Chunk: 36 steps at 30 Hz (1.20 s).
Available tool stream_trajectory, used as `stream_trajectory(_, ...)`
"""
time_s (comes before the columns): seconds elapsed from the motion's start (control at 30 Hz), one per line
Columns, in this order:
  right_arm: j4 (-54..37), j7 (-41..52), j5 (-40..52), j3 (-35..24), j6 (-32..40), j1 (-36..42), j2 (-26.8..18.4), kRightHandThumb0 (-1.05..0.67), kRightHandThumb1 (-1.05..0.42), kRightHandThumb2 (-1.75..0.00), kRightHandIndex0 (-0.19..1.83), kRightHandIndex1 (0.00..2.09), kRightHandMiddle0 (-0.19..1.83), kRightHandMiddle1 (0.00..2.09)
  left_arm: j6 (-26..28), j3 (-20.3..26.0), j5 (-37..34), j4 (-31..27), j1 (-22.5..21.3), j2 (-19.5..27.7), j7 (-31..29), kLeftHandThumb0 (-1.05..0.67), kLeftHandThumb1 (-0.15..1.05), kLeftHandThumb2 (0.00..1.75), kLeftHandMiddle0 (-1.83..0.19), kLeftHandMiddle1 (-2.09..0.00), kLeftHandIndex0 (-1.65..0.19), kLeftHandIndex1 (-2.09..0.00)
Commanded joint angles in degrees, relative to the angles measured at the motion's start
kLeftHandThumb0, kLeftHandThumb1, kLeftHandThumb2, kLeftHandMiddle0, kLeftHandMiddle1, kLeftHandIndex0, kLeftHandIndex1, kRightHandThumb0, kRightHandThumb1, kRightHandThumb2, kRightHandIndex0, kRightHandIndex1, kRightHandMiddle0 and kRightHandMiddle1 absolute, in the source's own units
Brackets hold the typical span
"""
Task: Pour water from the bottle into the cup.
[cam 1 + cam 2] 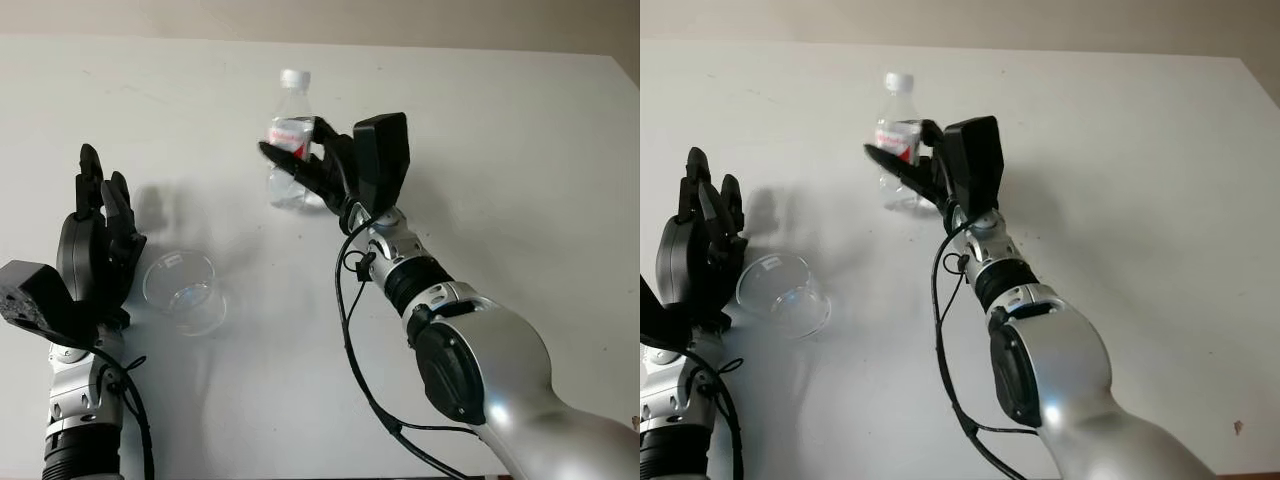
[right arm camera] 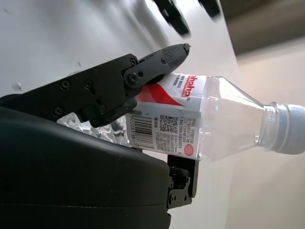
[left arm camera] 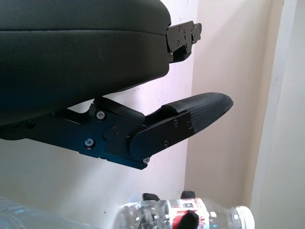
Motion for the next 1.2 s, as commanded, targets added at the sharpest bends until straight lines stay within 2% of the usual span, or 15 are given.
stream_trajectory(0.0, 0.7, 2.2, -2.2, 2.2, 0.4, -1.1, -0.7, -0.28, -0.99, -0.05, 0.5, 2.09, 0.41, 2.09, -0.7, 0.1, 0.2, -0.7, 0.5, -0.3, 0.4, -0.69, 1.05, 0.78, 0.13, -0.05, 0.19, -0.04)
stream_trajectory(0.2, 0.5, 5.1, -7.9, 7.3, -1.0, -0.7, -1.6, -0.28, -1.0, -0.06, 0.59, 2.09, 0.42, 2.09, -1.4, 0.1, 0.0, -0.7, 1.0, -0.5, 0.3, -0.69, 1.05, 0.77, 0.13, -0.05, 0.19, -0.03)
stream_trajectory(0.4, 0.2, 2.2, -8.7, 7.8, -2.7, -0.5, -1.2, -0.3, -1.03, -0.06, 0.68, 2.09, 0.47, 2.09, -1.8, 0.1, 0.1, -0.6, 1.2, -0.5, 0.5, -0.69, 1.05, 0.76, 0.12, -0.06, 0.18, -0.04)
stream_trajectory(0.5, -0.2, -2.2, -10.5, 9.0, -5.4, -0.2, -1.1, -0.29, -1.05, -0.08, 0.85, 2.09, 0.61, 2.09, -1.9, 0.1, 0.1, -0.4, 1.2, -0.4, 0.4, -0.69, 1.05, 0.76, 0.11, -0.06, 0.18, -0.04)
stream_trajectory(0.7, -1.1, -6.8, -12.6, 10.7, -11.2, -0.9, -2.0, -0.18, -1.05, -0.19, 0.95, 2.09, 0.73, 2.09, -2.1, 0.2, 0.0, 0.5, 0.8, -0.1, 0.2, -0.7, 1.05, 0.75, 0.11, -0.06, 0.18, -0.04)
stream_trajectory(0.83, -2.1, -9.8, -13.5, 11.3, -17.0, -1.7, -2.9, -0.15, -1.05, -0.23, 1.2, 2.09, 1.04, 2.09, -1.9, 0.1, 0.3, 0.4, 0.7, -0.1, 0.5, -0.69, 1.05, 0.77, 0.1, -0.06, 0.18, -0.05)
stream_trajectory(0.9, -2.7, -12.1, -15.5, 12.8, -19.8, -2.2, -3.9, -0.14, -1.05, -0.23, 1.27, 2.09, 1.12, 2.09, -2.1, 0.2, 0.1, 0.5, 0.6, -0.1, 0.2, -0.69, 1.05, 0.77, 0.11, -0.05, 0.18, -0.05)
stream_trajectory(1.0, -4.0, -17.1, -20.6, 16.6, -24.6, -2.8, -6.1, -0.12, -1.05, -0.22, 1.29, 2.09, 1.14, 2.09, -2.2, 0.2, 0.1, 0.9, 0.5, 0.0, 0.1, -0.69, 1.05, 0.76, 0.11, -0.05, 0.18, -0.04)
stream_trajectory(1.17, -6.1, -21.9, -26.6, 21.2, -28.5, -4.1, -8.9, -0.13, -1.05, -0.19, 1.24, 2.09, 1.04, 2.09, -2.0, 0.0, 0.4, 1.0, 0.4, 0.1, 0.2, -0.69, 1.05, 0.76, 0.1, -0.06, 0.18, -0.05)
